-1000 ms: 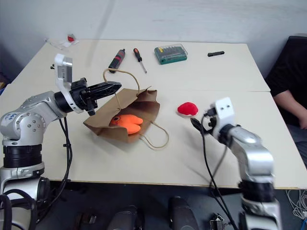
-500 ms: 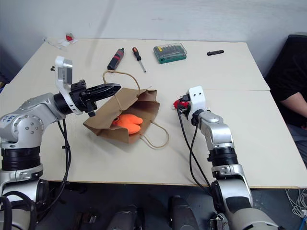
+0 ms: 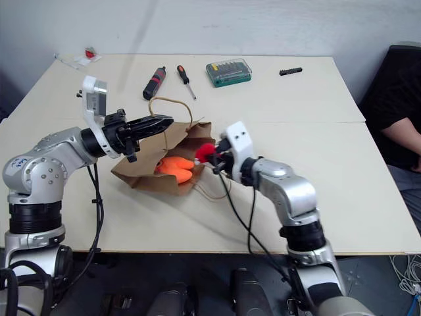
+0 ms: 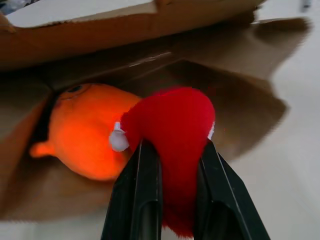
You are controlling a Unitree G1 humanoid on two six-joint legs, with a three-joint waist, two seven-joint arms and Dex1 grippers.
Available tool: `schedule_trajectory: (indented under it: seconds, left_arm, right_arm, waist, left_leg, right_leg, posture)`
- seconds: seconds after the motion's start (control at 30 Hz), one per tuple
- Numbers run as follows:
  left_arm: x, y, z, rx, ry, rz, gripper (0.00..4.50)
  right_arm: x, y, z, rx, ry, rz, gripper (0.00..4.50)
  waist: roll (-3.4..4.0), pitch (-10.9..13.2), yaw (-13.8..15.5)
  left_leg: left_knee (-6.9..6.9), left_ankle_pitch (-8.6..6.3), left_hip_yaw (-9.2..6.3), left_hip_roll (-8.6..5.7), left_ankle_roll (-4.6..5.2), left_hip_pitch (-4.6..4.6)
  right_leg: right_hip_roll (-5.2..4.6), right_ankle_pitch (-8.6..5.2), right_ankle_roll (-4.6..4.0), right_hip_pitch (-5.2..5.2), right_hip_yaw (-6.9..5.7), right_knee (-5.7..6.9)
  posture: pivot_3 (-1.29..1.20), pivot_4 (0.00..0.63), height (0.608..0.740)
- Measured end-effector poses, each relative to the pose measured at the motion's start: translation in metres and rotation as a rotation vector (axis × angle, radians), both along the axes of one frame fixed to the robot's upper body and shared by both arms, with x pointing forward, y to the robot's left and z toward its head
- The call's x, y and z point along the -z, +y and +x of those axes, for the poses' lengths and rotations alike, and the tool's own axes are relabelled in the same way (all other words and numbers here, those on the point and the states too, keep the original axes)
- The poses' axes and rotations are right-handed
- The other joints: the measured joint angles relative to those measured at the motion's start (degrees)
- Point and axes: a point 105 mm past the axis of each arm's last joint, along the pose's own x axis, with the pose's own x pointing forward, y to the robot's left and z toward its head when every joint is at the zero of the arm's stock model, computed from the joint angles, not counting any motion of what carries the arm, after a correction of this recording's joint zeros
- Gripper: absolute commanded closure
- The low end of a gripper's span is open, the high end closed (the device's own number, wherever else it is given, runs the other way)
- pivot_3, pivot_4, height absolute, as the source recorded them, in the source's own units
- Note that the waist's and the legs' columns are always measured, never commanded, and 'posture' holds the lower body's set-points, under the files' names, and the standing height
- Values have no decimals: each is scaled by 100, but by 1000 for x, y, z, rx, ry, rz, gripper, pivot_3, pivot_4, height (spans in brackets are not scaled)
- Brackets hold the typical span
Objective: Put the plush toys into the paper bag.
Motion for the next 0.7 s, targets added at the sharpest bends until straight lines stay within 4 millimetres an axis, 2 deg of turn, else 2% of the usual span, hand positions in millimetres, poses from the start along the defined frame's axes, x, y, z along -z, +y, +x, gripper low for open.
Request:
schedule_trajectory:
  seconds: [0.27, 0.37, 0.47, 0.57, 0.7]
  left_arm:
    - [-5, -9, -12, 76, -1, 5, 4500]
    - [-3, -10, -12, 78, 2, 8, 4500]
    - [1, -10, -11, 72, 10, 9, 4500]
    - [1, -8, -10, 61, 3, 9, 4500]
    - [2, -1, -2, 19, 2, 5, 4500]
  right_arm:
    - [-3, 35, 39, 42, 54, 52, 4216]
    - [-2, 48, 48, 59, 119, 103, 4216]
    - [9, 52, 51, 83, 217, 163, 4216]
    - [19, 53, 51, 86, 265, 177, 3287]
    - [7, 58, 44, 23, 225, 175, 1767]
  waist:
    - [1, 0, -25]
    - [1, 0, -47]
    - [2, 1, -46]
    - [3, 1, -46]
    - [4, 2, -50]
  left_leg:
    - [-5, -3, -2, 2, 6, -11]
    - [-6, -3, -3, 4, 5, -10]
    - [-6, -3, -4, 5, 5, -11]
    - [-6, -3, -5, 4, 5, -14]
    - [-6, -3, -6, 4, 5, -16]
  right_leg:
    - [-2, 0, 1, -2, -6, 3]
    - [-2, 0, 1, -2, -7, 4]
    - [-2, 0, 0, -2, -8, 3]
    - [-4, 0, 1, -3, -8, 3]
    - [-3, 0, 1, -6, -10, 4]
  posture:
    - [0, 150, 740]
    - [0, 150, 740]
    - [0, 150, 740]
    - [0, 150, 740]
    - [0, 150, 740]
